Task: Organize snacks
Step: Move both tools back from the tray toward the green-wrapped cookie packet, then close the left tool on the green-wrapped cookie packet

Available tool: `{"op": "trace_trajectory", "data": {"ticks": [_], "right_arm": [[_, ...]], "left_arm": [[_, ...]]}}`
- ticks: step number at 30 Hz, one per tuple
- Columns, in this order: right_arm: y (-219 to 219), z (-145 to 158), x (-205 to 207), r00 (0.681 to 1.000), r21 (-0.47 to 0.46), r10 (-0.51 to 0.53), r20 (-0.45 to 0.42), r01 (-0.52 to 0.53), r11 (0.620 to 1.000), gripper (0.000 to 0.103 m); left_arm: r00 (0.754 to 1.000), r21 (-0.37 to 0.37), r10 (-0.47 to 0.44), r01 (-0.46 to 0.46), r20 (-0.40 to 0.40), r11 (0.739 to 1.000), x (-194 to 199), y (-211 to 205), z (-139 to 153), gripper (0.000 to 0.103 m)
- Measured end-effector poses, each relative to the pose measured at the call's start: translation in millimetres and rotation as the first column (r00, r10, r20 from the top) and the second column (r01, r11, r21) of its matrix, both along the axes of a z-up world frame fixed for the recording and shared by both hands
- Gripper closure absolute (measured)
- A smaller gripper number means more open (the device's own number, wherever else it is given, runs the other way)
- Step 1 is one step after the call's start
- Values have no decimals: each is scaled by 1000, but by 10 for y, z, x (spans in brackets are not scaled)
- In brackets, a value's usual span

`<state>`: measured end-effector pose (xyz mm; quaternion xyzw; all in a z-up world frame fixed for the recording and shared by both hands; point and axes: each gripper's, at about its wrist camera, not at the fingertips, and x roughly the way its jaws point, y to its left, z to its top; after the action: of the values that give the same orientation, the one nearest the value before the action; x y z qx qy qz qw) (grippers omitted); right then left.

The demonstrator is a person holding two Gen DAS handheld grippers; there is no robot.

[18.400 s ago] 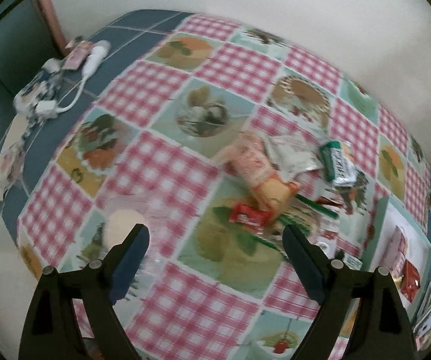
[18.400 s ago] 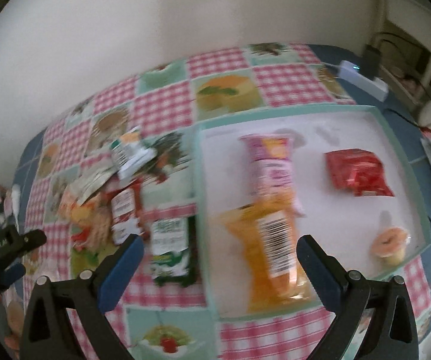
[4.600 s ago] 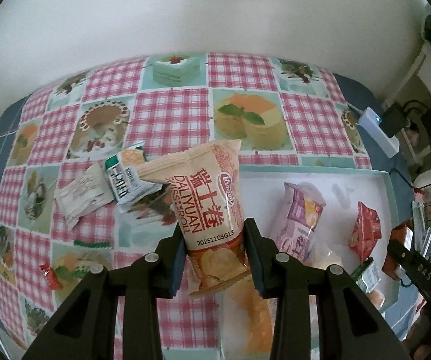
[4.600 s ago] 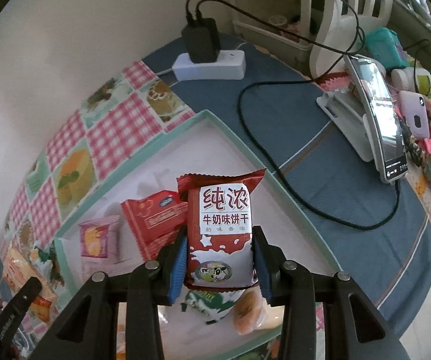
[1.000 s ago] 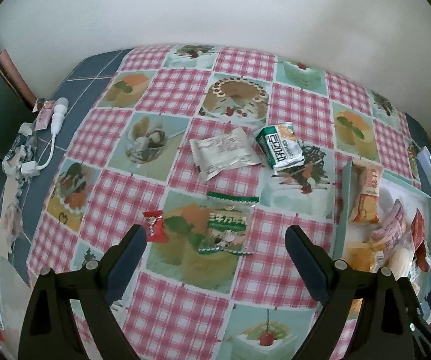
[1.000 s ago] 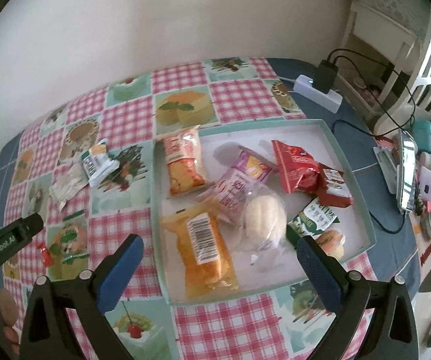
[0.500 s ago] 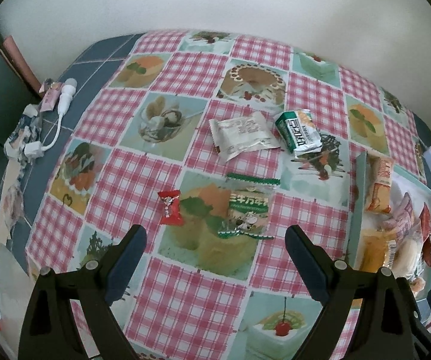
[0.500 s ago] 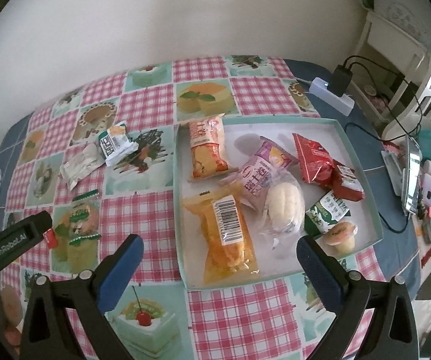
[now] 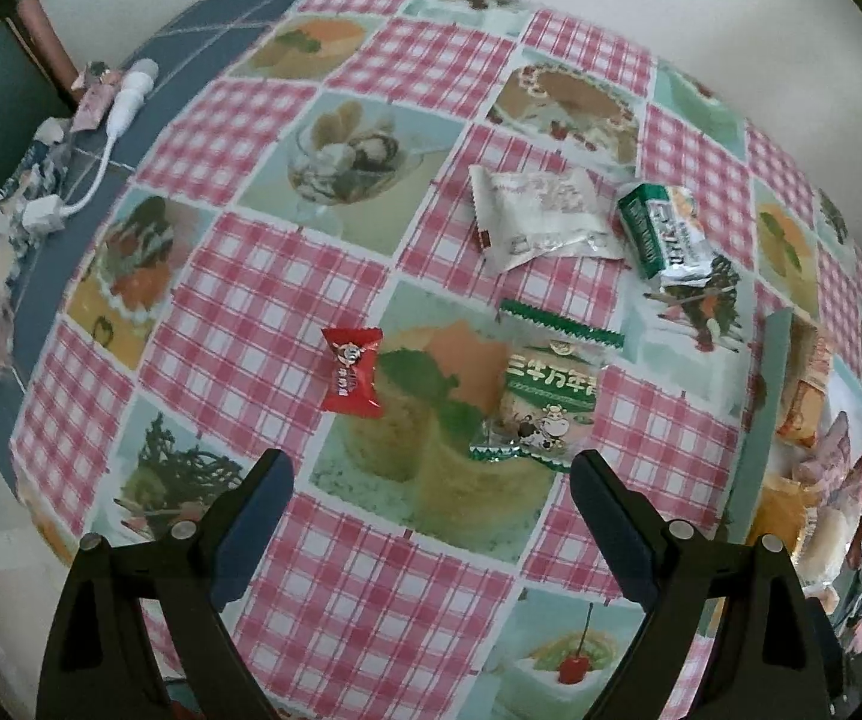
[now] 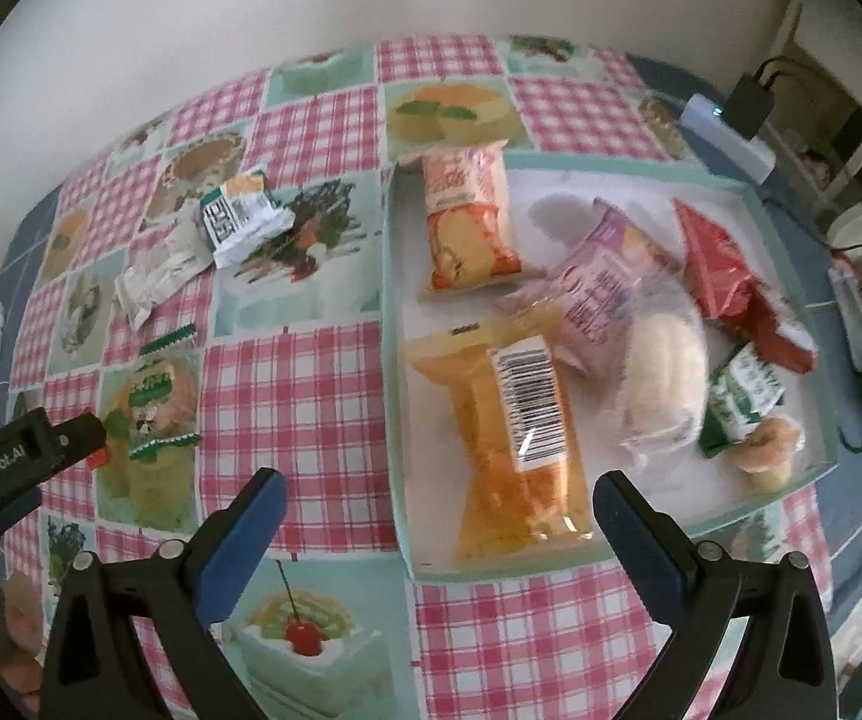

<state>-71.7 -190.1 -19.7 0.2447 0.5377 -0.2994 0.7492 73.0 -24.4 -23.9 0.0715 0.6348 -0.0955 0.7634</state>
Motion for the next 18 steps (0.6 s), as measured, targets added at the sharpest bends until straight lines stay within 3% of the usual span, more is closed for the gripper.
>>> {"op": "trace_trajectory", "data": {"ticks": [4, 8, 18], "right_arm": [[-35, -81, 28, 1000, 14, -7, -9, 7, 1000, 0], [-52, -94, 41, 1000, 13, -13, -9, 13, 1000, 0], [-215, -79, 43, 998, 35, -57, 26, 56, 998, 0]], "left_arm": [[999, -8, 26, -26, -46, 1000, 59, 29, -124, 9], [999, -14, 36, -37, -34, 999, 107, 41, -126, 9], [995, 18, -99, 98, 17, 995, 55, -386, -163, 9]]}}
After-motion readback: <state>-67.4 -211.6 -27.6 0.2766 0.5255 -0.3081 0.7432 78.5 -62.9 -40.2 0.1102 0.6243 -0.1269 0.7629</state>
